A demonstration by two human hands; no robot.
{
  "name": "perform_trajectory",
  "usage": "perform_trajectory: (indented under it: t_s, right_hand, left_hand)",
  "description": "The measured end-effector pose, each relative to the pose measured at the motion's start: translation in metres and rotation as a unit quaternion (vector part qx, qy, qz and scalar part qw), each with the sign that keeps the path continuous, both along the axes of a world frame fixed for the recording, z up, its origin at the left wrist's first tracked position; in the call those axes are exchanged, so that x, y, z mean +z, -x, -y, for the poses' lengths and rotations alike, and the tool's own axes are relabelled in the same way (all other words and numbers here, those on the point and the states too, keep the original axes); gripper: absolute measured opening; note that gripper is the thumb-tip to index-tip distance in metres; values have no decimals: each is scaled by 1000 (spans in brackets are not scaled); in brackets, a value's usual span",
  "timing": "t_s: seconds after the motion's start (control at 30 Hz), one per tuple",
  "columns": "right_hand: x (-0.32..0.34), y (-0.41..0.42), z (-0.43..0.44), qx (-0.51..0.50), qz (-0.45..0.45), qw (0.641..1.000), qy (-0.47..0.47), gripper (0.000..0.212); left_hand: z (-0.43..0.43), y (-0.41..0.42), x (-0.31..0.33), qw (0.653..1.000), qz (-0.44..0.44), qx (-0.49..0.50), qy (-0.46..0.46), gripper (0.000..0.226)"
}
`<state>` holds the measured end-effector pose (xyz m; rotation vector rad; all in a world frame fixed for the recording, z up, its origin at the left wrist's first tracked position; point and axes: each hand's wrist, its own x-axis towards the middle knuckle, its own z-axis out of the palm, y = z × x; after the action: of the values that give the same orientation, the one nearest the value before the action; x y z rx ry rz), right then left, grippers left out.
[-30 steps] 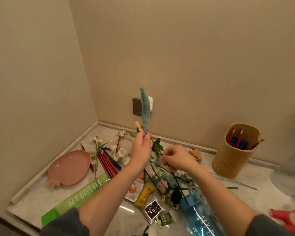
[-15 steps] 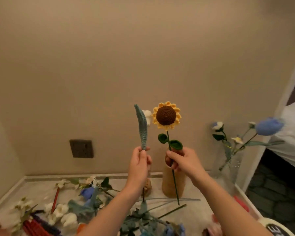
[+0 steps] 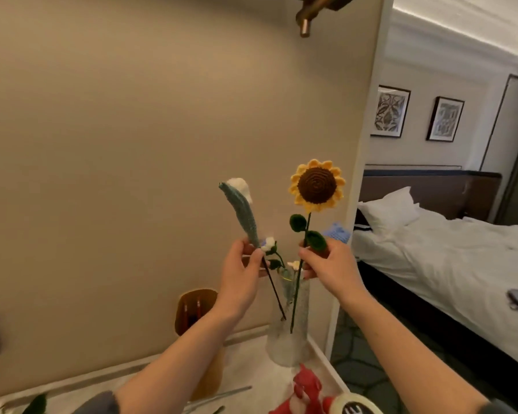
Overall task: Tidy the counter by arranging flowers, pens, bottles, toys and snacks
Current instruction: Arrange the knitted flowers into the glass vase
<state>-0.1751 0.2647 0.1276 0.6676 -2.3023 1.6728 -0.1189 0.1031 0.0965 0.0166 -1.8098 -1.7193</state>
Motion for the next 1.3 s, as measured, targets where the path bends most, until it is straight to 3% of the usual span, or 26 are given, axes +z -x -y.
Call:
perform_trajectory:
  t_s: [0.2, 0.43, 0.8, 1.17, 1.3]
  right_hand:
    - [10, 41, -15, -40, -67, 995, -63, 7]
    - [12, 72, -3, -63, -122, 989, -52, 6]
    - [-1, 99, 4, -49, -111, 993, -18, 9]
    - [-34, 102, 10, -43, -76, 995, -46, 8]
    - [-39, 103, 8, -50, -81, 994, -46, 8]
  left_hand:
    - [-12, 54, 23, 997, -46, 32, 49, 21]
    - [-12, 95, 17, 993, -46, 72, 79, 18]
    - [-6, 118, -25, 994, 3, 71, 79, 21]
    - [-12, 114, -9, 992, -55, 80, 76, 25]
    - [-13, 123, -11, 993, -6, 51, 109, 24]
